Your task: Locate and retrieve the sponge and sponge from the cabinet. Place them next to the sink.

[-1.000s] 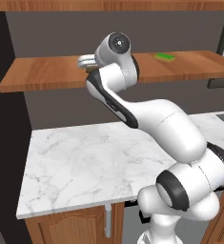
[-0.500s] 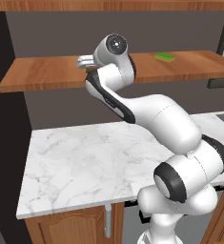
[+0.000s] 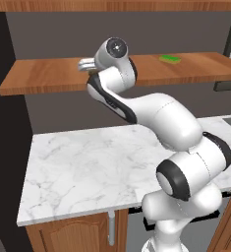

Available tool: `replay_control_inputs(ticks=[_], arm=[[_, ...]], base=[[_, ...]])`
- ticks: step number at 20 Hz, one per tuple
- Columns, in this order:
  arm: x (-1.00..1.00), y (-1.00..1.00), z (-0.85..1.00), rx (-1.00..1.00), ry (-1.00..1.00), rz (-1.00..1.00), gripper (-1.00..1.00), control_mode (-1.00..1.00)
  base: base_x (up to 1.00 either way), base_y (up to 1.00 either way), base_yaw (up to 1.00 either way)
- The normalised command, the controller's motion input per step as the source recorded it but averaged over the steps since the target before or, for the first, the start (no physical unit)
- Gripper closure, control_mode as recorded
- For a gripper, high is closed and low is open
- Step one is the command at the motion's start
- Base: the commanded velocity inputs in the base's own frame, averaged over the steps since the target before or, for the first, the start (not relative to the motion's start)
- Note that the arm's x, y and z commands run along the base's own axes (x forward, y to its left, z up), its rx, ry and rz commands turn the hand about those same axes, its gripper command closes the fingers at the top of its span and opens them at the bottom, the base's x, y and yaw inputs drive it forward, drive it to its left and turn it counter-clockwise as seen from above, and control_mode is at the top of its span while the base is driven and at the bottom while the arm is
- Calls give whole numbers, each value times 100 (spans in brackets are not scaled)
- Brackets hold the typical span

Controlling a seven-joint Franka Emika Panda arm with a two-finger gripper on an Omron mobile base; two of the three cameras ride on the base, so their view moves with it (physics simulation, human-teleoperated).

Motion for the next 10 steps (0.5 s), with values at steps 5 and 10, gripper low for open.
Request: replay_control_inputs(ticks=[5, 10], arm=[[24, 7, -11, 0, 1, 0, -100, -100], [31, 11, -8, 0, 2, 0, -100, -100]], base=[[0, 0, 0], [0, 0, 0]])
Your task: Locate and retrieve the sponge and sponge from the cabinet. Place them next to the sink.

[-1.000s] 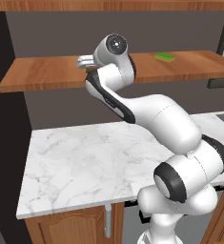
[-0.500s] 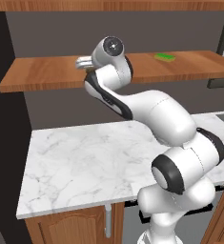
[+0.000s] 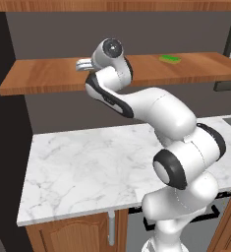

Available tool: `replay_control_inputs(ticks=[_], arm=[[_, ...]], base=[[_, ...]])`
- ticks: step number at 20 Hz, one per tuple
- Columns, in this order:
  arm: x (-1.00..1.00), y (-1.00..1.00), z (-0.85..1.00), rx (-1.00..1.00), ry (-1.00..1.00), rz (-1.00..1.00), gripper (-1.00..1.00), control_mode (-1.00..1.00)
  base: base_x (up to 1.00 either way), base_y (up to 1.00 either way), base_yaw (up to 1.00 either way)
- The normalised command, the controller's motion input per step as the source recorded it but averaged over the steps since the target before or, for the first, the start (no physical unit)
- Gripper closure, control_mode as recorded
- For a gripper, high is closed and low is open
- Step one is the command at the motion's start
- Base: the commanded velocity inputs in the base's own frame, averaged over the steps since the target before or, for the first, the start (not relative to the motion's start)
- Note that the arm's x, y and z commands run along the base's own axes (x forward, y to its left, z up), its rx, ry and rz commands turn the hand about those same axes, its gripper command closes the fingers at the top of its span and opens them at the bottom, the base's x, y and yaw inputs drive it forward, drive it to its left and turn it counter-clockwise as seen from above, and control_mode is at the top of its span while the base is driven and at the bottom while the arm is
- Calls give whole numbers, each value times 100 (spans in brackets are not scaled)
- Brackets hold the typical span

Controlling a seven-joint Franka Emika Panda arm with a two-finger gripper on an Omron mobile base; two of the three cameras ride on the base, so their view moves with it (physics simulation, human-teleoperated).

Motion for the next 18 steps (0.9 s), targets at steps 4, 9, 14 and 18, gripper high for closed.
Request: replay_control_inputs(ticks=[4, 9, 14, 18], arm=[[15, 6, -7, 0, 1, 0, -100, -100], [0, 0, -19, 0, 8, -1, -100, -100], [0, 0, -23, 0, 7, -3, -100, -100], [0, 4, -17, 1, 3, -1, 100, -100]], base=[[0, 0, 0], [0, 0, 0], [0, 0, 0], [0, 0, 0]])
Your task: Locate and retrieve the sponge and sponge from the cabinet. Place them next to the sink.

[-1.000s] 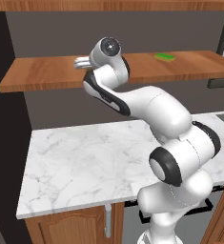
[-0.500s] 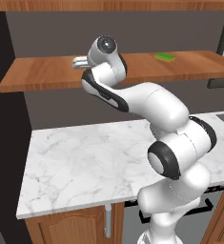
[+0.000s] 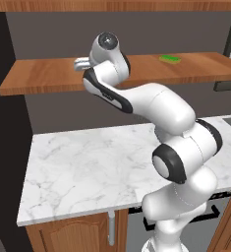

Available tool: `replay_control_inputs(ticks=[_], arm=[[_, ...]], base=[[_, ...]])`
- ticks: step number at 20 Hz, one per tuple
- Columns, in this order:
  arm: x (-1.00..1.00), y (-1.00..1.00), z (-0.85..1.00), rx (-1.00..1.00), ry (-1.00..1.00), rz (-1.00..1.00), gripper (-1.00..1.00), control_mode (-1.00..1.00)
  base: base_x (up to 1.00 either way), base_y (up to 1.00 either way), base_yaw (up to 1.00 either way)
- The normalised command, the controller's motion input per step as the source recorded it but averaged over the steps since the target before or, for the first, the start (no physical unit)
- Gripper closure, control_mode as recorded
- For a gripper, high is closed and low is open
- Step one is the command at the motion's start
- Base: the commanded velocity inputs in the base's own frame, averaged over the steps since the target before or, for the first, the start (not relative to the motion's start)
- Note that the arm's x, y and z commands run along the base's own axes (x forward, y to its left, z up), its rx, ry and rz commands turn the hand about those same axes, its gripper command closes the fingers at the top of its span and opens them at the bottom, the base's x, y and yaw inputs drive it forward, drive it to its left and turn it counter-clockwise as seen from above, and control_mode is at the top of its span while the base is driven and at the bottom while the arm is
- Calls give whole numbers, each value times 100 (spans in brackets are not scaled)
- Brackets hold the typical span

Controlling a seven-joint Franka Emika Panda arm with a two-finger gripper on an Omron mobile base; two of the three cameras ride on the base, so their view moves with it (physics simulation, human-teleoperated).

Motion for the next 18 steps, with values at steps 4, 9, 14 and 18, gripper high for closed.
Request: replay_control_inputs(ticks=[4, 9, 14, 18], arm=[[0, 7, -5, 2, 0, 0, 100, -100], [0, 6, -2, 1, 0, 0, 100, -100], [-11, 3, 0, 1, -3, 0, 100, -100], [-21, 0, 2, 1, -8, 0, 100, -100]], base=[[0, 0, 0], [0, 0, 0], [0, 0, 0], [0, 0, 0]])
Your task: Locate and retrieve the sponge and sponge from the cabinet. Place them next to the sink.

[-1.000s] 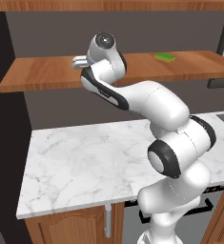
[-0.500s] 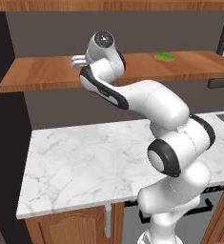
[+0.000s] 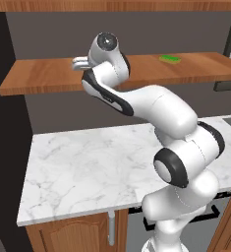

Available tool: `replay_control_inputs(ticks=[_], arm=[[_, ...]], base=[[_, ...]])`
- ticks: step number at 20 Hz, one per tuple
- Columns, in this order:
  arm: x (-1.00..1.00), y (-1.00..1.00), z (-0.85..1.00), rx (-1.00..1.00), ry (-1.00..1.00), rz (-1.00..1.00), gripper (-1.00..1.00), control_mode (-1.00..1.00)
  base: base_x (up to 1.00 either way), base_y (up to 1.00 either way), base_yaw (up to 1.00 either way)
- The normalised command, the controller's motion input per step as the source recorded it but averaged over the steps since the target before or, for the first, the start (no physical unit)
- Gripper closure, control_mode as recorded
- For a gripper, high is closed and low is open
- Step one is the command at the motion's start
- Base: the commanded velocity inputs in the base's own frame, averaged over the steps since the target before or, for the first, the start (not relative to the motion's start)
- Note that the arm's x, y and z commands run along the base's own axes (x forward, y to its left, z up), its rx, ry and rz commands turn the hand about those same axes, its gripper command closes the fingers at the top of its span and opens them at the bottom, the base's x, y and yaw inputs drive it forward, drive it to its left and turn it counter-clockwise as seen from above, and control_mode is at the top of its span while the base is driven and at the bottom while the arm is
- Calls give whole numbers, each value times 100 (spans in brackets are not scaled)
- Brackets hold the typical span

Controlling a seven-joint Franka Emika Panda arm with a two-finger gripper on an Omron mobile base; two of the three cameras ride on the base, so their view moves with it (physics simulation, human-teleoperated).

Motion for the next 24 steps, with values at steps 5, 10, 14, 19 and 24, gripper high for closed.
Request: replay_control_inputs(ticks=[5, 10, 14, 19, 24], arm=[[-34, -9, 8, 1, -2, -1, 100, -100], [-42, -32, 17, 0, 0, -3, 100, -100], [-49, -44, 27, 0, 0, -6, 100, -100], [-59, -50, 32, -1, -1, -4, 100, -100], [-59, -56, 15, -4, -3, -2, 100, -100]], base=[[0, 0, 0], [0, 0, 0], [0, 0, 0], [0, 0, 0], [0, 0, 0]])
